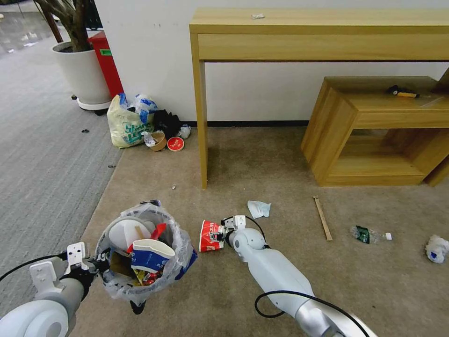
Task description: Pick up the trash bin and place the garbage on the floor into it.
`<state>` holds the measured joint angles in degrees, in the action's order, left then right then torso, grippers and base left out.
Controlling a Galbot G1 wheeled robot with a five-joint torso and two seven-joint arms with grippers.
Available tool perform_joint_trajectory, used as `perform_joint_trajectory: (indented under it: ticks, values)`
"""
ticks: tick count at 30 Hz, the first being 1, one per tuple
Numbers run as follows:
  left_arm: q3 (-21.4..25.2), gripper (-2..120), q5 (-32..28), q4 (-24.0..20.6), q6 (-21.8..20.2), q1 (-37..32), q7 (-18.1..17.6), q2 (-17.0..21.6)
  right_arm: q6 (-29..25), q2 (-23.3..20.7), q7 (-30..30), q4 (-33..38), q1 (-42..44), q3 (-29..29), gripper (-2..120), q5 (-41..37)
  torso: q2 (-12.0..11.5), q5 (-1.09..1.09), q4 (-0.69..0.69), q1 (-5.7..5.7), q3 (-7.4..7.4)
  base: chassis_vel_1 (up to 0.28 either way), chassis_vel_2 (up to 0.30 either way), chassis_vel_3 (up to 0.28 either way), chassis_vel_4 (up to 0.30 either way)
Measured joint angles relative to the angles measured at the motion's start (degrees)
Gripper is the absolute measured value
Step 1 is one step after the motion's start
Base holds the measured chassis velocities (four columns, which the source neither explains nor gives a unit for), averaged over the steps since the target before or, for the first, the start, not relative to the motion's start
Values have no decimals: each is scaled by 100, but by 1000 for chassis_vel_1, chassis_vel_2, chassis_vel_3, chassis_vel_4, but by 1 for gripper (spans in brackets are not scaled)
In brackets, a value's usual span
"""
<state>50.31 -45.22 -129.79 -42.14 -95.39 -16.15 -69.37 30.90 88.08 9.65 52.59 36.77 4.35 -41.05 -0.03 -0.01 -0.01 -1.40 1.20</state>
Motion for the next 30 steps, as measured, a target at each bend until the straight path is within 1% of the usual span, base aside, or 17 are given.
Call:
perform_joint_trajectory:
  ticks: [3,4,7,8,10,11,13,15,18,20,24,26,27,28,30]
  values:
    - [-22,0,-2,1,0,11,-27,2,-62,41,-80,-141,-25,-16,49,10,0,0,-1,0,0,0,0,0,0]
    - [-22,0,-2,1,0,11,-27,2,-62,41,-80,-141,-25,-16,49,10,0,0,-1,0,0,0,0,0,0]
    - [-33,0,-12,1,0,2,-48,7,-120,94,-136,-280,-55,-49,37,44,0,0,-1,0,0,0,0,0,0]
    - [-33,0,-12,1,0,2,-48,7,-120,94,-136,-280,-55,-49,37,44,0,0,-1,0,0,0,0,0,0]
    - [-36,0,-21,-9,0,-3,-59,20,-177,111,-189,-350,-62,-62,25,100,0,0,0,0,0,0,0,0,0]
    - [-36,0,-21,-9,0,-3,-59,20,-177,111,-189,-350,-62,-62,25,100,0,0,0,0,0,0,0,0,0]
    - [-42,0,-43,-23,0,-2,-81,32,-195,107,-209,-361,-62,-70,13,119,0,1,0,0,0,0,0,0,0]
    - [-47,0,-47,-26,0,-2,-90,33,-202,104,-211,-365,-62,-74,11,128,0,1,0,0,0,0,0,0,0]
    - [-61,0,-61,-53,0,-1,-110,33,-222,54,-214,-306,-39,-99,2,168,0,1,1,0,0,0,0,0,0]
    - [-62,0,-67,-65,0,-1,-114,35,-231,10,-213,-222,-13,-120,0,215,0,1,0,0,0,0,0,0,0]
    - [-69,0,-79,-84,0,13,-119,53,-372,-150,-231,104,117,-217,0,539,0,1,0,0,0,0,0,0,0]
    - [-105,0,-80,-89,0,30,-120,64,-514,-350,-297,501,270,-309,0,716,0,1,-1,0,0,0,0,0,0]
    - [-105,0,-80,-89,0,30,-120,64,-514,-350,-297,501,270,-309,0,716,0,1,-1,0,0,0,0,0,0]
    - [-122,0,-80,-91,0,37,-120,64,-534,-421,-314,645,317,-339,0,729,0,1,-1,0,0,0,0,0,0]
    - [-186,0,-73,-94,0,64,-121,70,-693,-672,-402,1227,452,-453,0,793,0,1,-2,0,0,0,0,0,0]
